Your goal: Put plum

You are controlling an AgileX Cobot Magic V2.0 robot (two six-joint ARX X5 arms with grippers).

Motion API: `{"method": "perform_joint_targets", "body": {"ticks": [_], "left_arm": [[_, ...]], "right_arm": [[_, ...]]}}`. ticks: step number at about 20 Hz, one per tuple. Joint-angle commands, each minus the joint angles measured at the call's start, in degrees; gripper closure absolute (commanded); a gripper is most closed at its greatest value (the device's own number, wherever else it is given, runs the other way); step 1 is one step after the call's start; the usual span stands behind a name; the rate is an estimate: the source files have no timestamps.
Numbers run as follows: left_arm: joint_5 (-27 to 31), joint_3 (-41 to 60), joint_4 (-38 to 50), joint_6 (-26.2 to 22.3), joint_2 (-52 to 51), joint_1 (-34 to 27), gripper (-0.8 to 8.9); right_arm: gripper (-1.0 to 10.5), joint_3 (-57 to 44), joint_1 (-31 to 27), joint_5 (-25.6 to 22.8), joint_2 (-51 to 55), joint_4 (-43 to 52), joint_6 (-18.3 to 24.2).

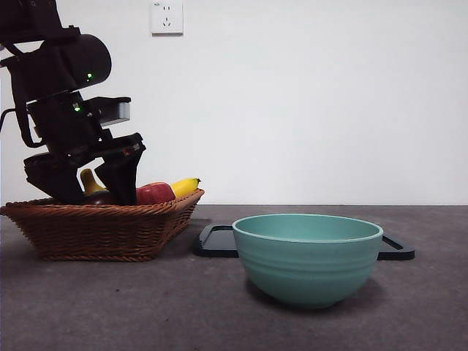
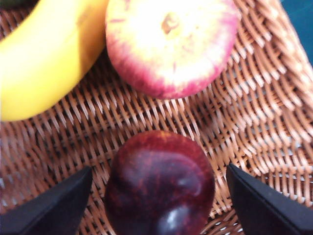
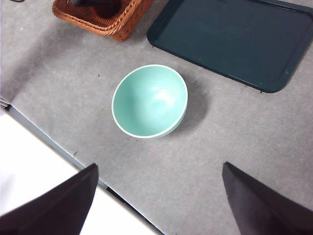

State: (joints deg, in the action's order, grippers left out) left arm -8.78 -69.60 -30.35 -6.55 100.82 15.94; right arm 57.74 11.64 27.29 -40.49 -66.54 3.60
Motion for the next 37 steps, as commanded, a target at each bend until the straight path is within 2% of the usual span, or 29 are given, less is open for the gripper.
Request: {"method": "perform_joint_targets", "body": {"ticks": [1, 4, 6, 7, 12, 18, 22, 26, 31, 37], "left_arm": [[0.24, -1.31, 0.39, -0.52, 1.95, 0.22, 3.79], [0.24, -1.33, 0.15, -0.48, 2.21, 0.22, 4.05], [0.24, -1.33, 0.13, -0.48, 2.21, 0.22, 5.14], [0.24, -1.33, 0.07, -0.46, 2.21, 0.22, 5.39], [0.20, -1.36, -0.74, 0.13, 0.66, 0.22, 5.39], [-0.28, -1.38, -4.50, 0.22, -9.99, 1.90, 5.38], [-0.50, -1.38, -6.23, 1.31, -18.40, 8.20, 5.37], [-0.59, -1.38, -5.77, 1.53, -21.73, 18.43, 5.37], [-0.57, -1.38, -3.13, 1.66, -18.75, 29.38, 5.37], [-0.52, -1.38, 1.05, 1.64, -9.88, 35.41, 5.37]], "right_arm": [[5.4, 1.20, 0.24, 0.09, -0.26, 0.61, -0.59], [5.4, 1.20, 0.24, 0.09, -0.26, 0.61, -0.59], [5.4, 1.20, 0.24, 0.09, -0.26, 0.63, -0.59], [5.4, 1.20, 0.24, 0.09, -0.26, 0.61, -0.59], [5.4, 1.20, 0.24, 0.09, -0.24, 0.52, -0.59], [5.4, 1.20, 0.24, -0.28, -0.24, 0.52, -0.57], [5.4, 1.20, 0.24, -0.28, -0.26, 0.57, -0.57], [5.4, 1.20, 0.24, -0.28, -0.26, 0.57, -0.57], [5.4, 1.20, 0.24, -0.28, -0.24, 0.50, -0.57], [5.4, 1.20, 0.24, -0.28, -0.22, 0.46, -0.59]]}}
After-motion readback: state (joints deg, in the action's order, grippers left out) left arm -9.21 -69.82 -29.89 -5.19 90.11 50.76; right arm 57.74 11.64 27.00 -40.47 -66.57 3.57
